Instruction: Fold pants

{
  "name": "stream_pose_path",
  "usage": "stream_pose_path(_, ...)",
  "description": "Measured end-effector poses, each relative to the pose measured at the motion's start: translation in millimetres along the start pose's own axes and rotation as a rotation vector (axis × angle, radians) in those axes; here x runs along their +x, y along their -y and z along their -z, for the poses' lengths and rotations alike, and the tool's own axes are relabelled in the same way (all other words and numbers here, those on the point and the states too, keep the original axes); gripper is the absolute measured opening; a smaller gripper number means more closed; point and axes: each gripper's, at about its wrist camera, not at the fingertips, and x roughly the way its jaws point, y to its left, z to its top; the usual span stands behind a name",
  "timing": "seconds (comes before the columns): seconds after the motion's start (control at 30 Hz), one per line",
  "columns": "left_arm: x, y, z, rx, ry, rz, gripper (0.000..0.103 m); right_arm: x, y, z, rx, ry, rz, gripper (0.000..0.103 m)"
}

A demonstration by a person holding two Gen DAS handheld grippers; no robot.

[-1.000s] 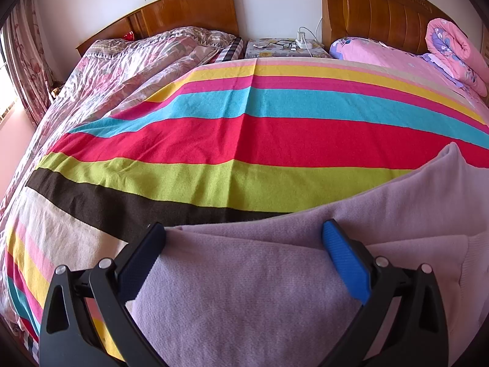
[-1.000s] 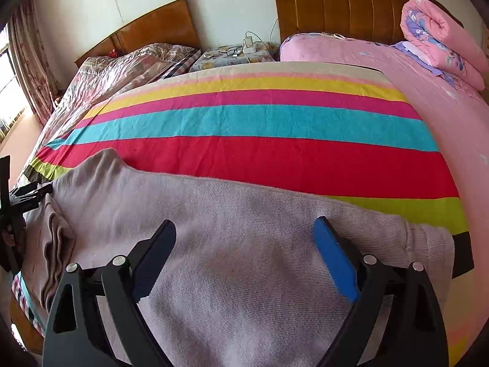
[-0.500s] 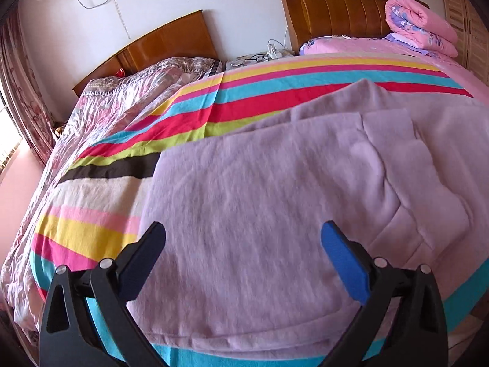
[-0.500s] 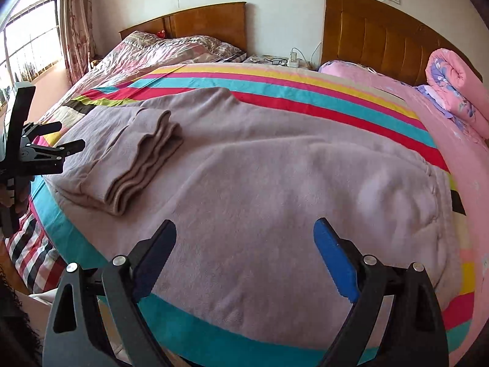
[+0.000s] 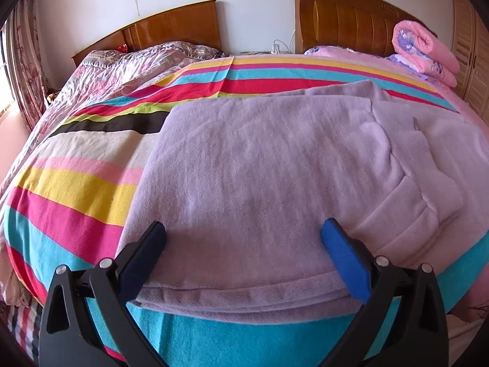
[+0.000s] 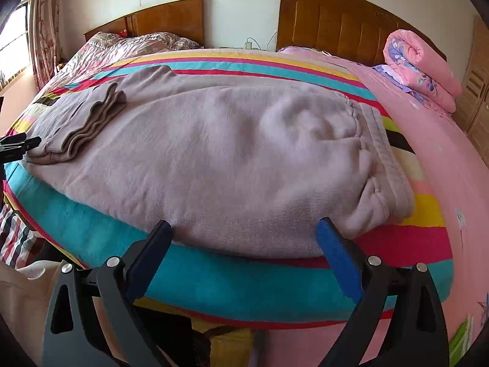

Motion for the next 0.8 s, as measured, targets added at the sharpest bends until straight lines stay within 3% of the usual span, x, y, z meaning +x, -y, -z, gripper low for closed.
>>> stream_pose_path(0.07,-0.7,0.0,0.5,0.024,0.002,-0.002,0.102,-3.5,-2.7,0.8,-0.038,-0.034,0.025,0.091)
stream_pose_path(0.13,0.1,-0.5,-2.2,0.02,-0.017,-0.002,0.102,-12.1,7.7,1.8,0.021,-0.04,0.028,0.091)
stream_pose_path(0.23,-4.3,2.2,-9.4,0.023,-0.067,-0.05,0.102,-32.7,45.6,6.0,0.219,-0.016,0.026,0.092)
stream_pose_path(0.33,-21.3,6.7,-21.6,0.015,-0.057,-0.096,0.102,-46.3,82.5,12.9,0.435,-0.003,0.029,0.092)
stream_pose_path(0.4,-36.0,20.3,-40.4,0.024,-0.008,-0.032,0.102,-52.3,88.4,4.3,0.483,0.05,0.018,0.092)
stream_pose_path(0.53,-33.2,90.3,-96.9,0.105,0.04,0.195,0.102,-34.2,47.6,-46.4,0.276,0.079,0.01,0.092)
stream_pose_path(0.63,1.6,166.1,-136.7,0.209,-0.015,0.268,0.102,-8.4,16.8,-70.2,0.184,0.047,-0.063,0.092)
stream_pose_path(0.73,36.3,238.8,-154.9,0.28,-0.084,0.378,0.102,10.7,0.0,-76.4,0.126,0.021,-0.057,0.092)
stream_pose_path(0.8,56.0,283.6,-157.3,0.355,-0.094,0.394,0.102,15.3,-0.2,-75.0,0.107,0.013,-0.032,0.092)
